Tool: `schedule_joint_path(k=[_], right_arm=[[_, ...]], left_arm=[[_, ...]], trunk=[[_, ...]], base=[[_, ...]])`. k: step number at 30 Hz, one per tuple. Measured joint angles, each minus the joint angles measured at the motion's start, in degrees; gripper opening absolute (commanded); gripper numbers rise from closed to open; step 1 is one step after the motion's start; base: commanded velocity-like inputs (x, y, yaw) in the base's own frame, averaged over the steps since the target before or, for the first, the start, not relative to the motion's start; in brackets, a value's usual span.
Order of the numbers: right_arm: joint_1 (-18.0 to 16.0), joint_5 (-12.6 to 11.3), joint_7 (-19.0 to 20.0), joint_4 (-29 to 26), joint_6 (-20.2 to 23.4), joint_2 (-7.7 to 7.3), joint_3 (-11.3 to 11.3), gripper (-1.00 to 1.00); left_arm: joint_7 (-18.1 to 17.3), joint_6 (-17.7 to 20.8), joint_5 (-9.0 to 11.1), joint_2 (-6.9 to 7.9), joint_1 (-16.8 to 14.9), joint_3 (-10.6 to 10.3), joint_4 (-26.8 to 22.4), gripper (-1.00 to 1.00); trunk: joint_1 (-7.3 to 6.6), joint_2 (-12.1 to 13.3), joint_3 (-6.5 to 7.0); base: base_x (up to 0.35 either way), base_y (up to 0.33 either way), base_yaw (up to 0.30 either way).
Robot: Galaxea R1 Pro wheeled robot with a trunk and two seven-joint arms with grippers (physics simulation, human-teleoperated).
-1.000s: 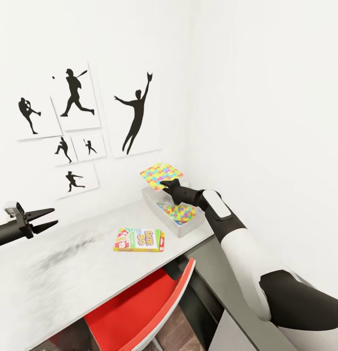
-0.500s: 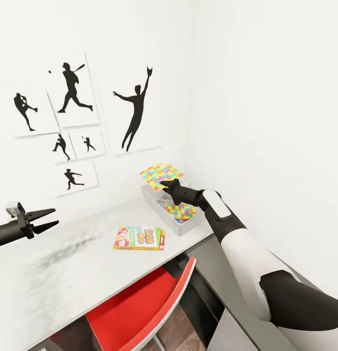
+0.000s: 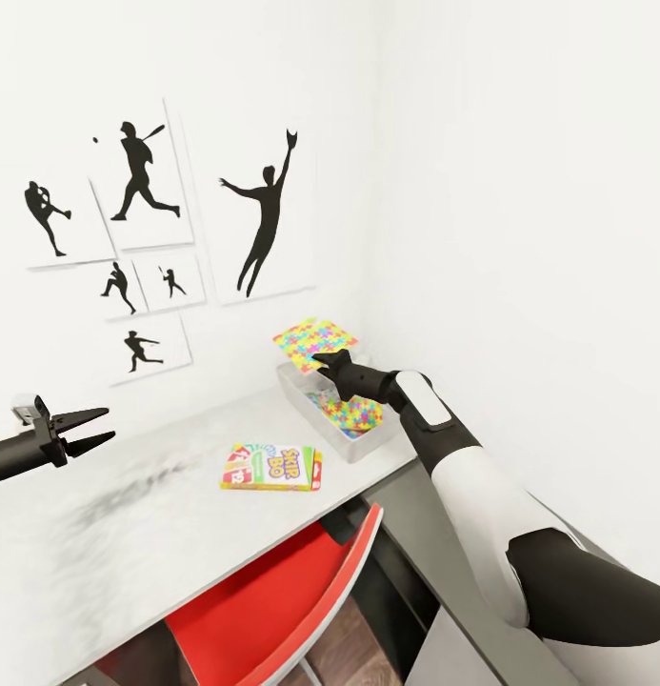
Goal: Put all the toys in the child's room - the three board games (two on the bed and one on the table), the two jigsaw puzzles on the table, and the tennis ball on the table - inside the toy box on the table in the child's room.
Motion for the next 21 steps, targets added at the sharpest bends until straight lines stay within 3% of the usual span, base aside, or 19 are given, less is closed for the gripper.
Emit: schedule_joint_path(k=[21], right_arm=[[0.0,0.2,-0.4,0.2,0.4,0.0,-0.1,-1.0]], left_arm=[[0.0,0.0,0.0,-0.26,0.0,0.0,0.0,1.0]], trunk=[[0.01,0.0,-1.61]], base=[[0.025,0.0,0.0]])
